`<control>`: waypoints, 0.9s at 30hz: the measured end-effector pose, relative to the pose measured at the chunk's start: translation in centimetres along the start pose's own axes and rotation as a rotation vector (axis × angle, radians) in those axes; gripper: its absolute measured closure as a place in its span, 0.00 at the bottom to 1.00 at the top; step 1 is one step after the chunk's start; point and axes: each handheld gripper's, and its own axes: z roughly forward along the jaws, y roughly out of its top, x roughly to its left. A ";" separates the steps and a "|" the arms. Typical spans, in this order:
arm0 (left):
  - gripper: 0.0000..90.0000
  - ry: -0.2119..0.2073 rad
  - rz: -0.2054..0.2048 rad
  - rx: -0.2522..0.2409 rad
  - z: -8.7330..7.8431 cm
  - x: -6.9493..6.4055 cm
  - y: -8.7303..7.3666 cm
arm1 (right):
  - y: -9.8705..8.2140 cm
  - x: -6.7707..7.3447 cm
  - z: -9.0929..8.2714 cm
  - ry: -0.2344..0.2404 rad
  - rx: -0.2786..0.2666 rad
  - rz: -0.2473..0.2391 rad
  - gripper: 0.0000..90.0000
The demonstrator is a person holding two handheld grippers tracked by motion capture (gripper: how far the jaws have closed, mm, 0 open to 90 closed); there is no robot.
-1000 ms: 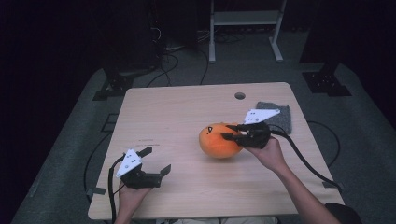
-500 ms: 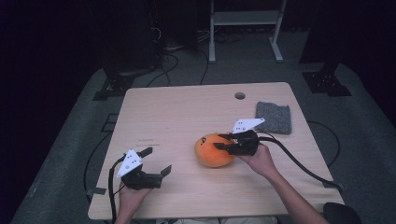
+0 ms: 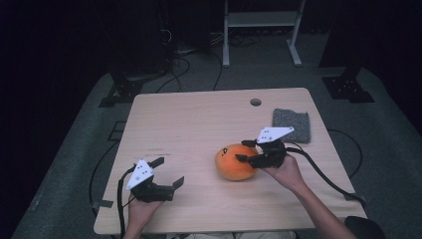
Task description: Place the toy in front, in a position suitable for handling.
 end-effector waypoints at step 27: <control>0.03 -0.015 0.013 0.012 0.6 -0.4 0.0 | -3.2 -5.3 -8.7 -0.209 -0.034 0.072 0.46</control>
